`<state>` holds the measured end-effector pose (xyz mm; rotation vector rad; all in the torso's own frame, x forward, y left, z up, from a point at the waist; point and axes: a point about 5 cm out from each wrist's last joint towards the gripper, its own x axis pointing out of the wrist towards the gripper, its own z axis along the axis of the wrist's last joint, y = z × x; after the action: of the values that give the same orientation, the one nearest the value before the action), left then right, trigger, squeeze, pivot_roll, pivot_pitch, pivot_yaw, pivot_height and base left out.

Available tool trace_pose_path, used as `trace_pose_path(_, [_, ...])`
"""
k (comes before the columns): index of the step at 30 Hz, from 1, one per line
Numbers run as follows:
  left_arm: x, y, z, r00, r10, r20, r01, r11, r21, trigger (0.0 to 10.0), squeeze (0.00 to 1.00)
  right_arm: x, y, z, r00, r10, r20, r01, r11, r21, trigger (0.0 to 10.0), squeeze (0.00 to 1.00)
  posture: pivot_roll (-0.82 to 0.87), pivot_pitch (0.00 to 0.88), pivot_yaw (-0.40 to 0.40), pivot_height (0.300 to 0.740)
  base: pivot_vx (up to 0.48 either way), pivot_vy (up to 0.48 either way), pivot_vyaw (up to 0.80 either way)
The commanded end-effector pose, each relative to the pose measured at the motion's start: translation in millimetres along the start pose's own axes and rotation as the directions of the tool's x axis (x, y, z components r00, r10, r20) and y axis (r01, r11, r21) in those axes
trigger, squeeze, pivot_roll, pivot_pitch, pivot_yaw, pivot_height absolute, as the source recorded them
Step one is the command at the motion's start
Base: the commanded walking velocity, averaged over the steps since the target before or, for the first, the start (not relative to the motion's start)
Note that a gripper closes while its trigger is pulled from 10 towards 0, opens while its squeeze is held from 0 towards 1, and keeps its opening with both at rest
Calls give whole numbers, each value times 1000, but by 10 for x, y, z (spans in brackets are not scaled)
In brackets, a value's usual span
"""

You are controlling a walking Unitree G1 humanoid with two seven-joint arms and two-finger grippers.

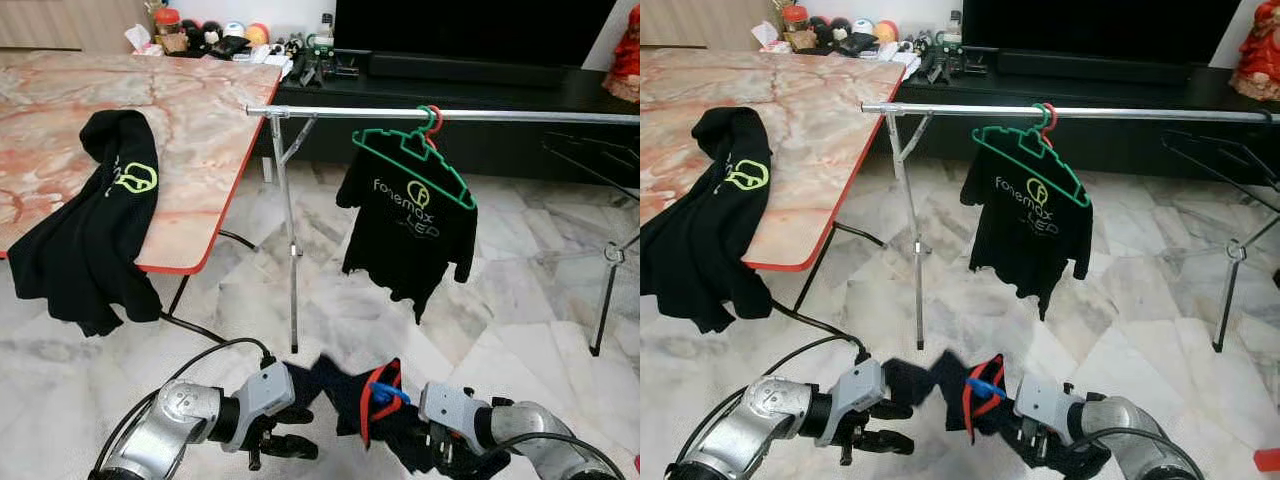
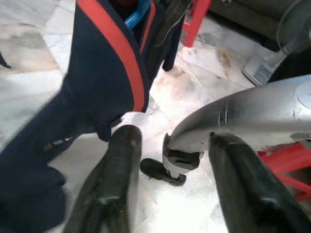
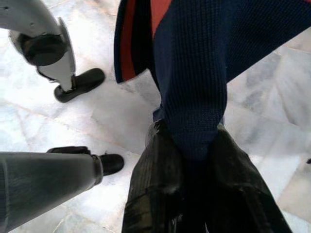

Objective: Hang hanger

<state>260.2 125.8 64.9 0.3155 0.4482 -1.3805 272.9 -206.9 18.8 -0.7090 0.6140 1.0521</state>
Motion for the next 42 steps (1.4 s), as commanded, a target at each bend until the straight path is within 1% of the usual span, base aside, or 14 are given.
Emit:
trace_pose_path(1, [30,-15,4,999,-29,-20,29,999,13,10000,1000,-4,-28,102,998,16,61,-14,999,-32,10000,0,-62,94,-27,740,0,0,0])
trace_pose_path(5, [146,-92,-63,994,-90,-60,91,996,14,10000,1000,32,31,174,991,88,97,-81,994,-80,10000,0,-67,83,-22,740,0,0,0])
trace_pose_path(8, [208,-82,-27,997,-72,-39,73,997,17,10000,1000,41,54,200,987,113,111,-102,990,-99,10000,0,-69,80,-26,740,0,0,0])
trace_pose_path(10, [249,1,66,1000,8,-2,-8,999,51,10000,1000,37,104,174,983,154,101,-142,983,-113,10000,0,-75,76,-26,740,0,0,0])
trace_pose_path(13, [225,92,174,995,86,43,-90,993,83,10000,1000,29,136,129,982,166,89,-155,981,-113,10000,0,-80,73,-24,740,0,0,0])
trace_pose_path(17, [127,57,329,992,29,120,-36,998,54,10000,976,24,165,95,981,171,87,-161,981,-104,10000,0,-78,71,-24,740,0,0,0])
trace_pose_path(19, [32,-46,390,988,-68,137,59,996,67,10000,859,29,192,83,979,180,90,-171,980,-98,10000,0,-76,68,-24,740,0,0,0])
trace_pose_path(20, [0,-80,390,987,-95,132,85,993,79,10000,0,32,197,82,979,180,91,-171,980,-97,10000,0,-74,66,-24,740,0,0,0])
trace_pose_path(24, [-76,-80,364,990,-88,109,78,993,94,10000,0,53,204,99,979,178,99,-168,981,-96,10000,0,-72,64,-22,740,0,0,0])
trace_pose_path(28, [-52,20,159,1000,3,-17,-1,995,102,10000,0,65,173,177,976,178,126,-163,980,-115,10000,0,-70,58,-22,740,0,0,0])
trace_pose_path(33, [78,42,98,998,64,8,-65,996,57,10000,0,31,189,237,962,227,151,-206,968,-146,10000,0,-82,51,-19,740,0,0,0])
trace_pose_path(36, [146,63,96,995,99,2,-99,992,76,10000,0,-5,241,248,946,280,162,-256,954,-159,10000,0,-89,47,-19,740,0,0,0])
trace_pose_path(38, [194,1,135,999,28,18,-29,998,61,10000,0,-9,245,238,948,275,157,-250,955,-162,10000,0,-94,39,-19,740,0,0,0])
trace_pose_path(42, [237,-53,131,999,-38,10,37,997,61,10000,0,-6,239,227,952,267,152,-243,957,-158,10000,0,-91,39,-19,740,0,0,0])
